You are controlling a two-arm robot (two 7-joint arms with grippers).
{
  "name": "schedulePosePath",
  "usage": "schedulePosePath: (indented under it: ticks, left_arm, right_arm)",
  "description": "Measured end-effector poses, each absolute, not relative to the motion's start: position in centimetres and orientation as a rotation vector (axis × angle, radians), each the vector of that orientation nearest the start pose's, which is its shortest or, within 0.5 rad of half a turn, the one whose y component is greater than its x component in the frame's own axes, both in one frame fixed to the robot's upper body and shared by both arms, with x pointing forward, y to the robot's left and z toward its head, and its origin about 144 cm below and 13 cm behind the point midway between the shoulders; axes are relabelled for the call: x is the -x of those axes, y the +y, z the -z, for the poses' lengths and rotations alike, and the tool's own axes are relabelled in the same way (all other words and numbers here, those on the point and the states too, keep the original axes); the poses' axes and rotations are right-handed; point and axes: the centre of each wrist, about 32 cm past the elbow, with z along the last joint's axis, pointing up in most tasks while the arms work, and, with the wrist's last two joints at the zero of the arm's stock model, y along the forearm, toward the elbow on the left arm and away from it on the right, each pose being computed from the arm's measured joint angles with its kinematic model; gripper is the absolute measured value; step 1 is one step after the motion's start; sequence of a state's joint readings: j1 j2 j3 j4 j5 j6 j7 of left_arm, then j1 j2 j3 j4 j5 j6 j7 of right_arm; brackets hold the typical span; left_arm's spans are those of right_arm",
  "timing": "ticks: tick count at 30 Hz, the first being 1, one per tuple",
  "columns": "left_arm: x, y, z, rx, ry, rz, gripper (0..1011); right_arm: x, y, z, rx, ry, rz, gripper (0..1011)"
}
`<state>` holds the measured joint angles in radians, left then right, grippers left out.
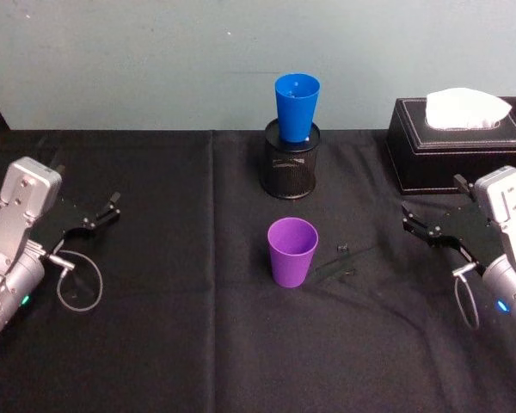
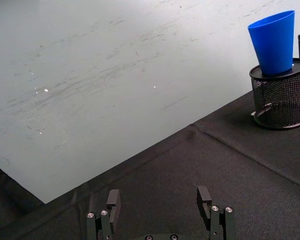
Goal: Pick up one cup with a gripper and tap it against the other cup.
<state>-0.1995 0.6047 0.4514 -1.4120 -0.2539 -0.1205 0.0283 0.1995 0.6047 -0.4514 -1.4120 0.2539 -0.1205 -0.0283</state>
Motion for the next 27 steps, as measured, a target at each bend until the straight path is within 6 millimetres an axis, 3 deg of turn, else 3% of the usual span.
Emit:
schedulePosePath:
  ticks: [27]
  left_arm:
    - [-48.86, 30.97, -113.98, -0.304, -0.285, -1.248, 1005]
  right_arm:
    - [-48.86, -30.97, -113.98, 0.304, -0.285, 1.248, 1003]
